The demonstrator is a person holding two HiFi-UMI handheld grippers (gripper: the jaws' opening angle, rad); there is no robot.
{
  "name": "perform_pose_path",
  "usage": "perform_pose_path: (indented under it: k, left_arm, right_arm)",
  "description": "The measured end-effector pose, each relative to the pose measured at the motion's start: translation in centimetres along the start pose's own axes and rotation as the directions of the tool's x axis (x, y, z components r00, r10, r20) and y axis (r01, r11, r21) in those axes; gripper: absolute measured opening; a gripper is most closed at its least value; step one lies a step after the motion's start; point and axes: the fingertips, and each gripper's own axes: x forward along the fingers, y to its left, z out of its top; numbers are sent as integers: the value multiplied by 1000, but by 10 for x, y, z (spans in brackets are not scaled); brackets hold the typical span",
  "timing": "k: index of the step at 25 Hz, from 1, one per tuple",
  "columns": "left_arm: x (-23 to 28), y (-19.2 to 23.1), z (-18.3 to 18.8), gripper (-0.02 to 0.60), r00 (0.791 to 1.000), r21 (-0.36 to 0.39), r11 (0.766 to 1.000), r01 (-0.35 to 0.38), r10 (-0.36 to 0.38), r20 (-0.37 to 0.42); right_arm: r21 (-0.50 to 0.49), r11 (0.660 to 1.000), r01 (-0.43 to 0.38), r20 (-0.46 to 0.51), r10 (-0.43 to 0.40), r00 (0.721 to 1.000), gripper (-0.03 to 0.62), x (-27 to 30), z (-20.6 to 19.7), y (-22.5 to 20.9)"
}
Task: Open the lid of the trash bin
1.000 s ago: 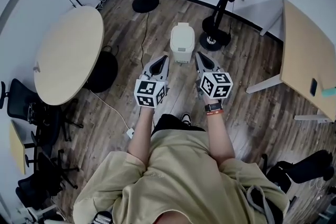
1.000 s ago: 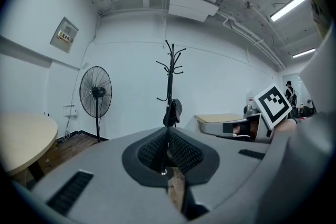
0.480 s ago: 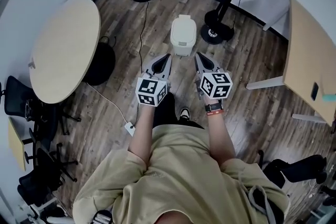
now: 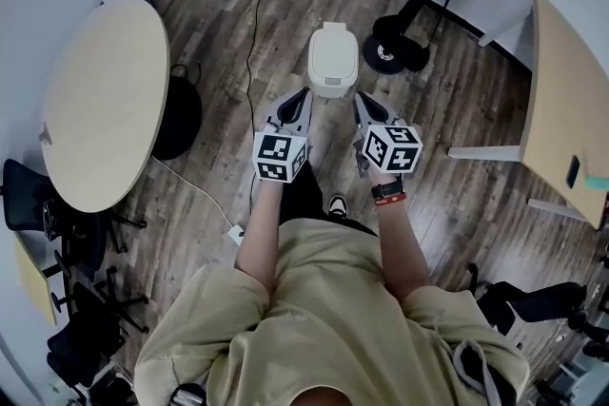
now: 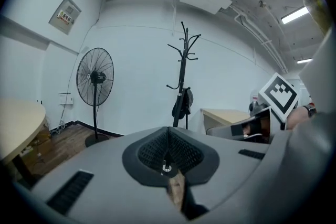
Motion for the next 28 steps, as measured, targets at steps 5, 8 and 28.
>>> perform_pose_path:
  k: [5, 8, 28]
  left_arm:
    - [23, 37, -13, 25, 999, 20, 1000, -7, 8, -44]
    - [32, 52, -20, 25, 999, 37, 999, -14, 16, -48]
    - [104, 104, -85, 25, 994, -44, 997, 66, -70, -81]
  right_arm:
    - [42, 999, -7, -25, 8, 1000, 15, 34, -7, -2]
    - [53, 999, 0, -40, 2, 999, 15, 49, -13, -6]
    - [80, 996, -35, -107, 43, 993, 15, 142, -55, -30]
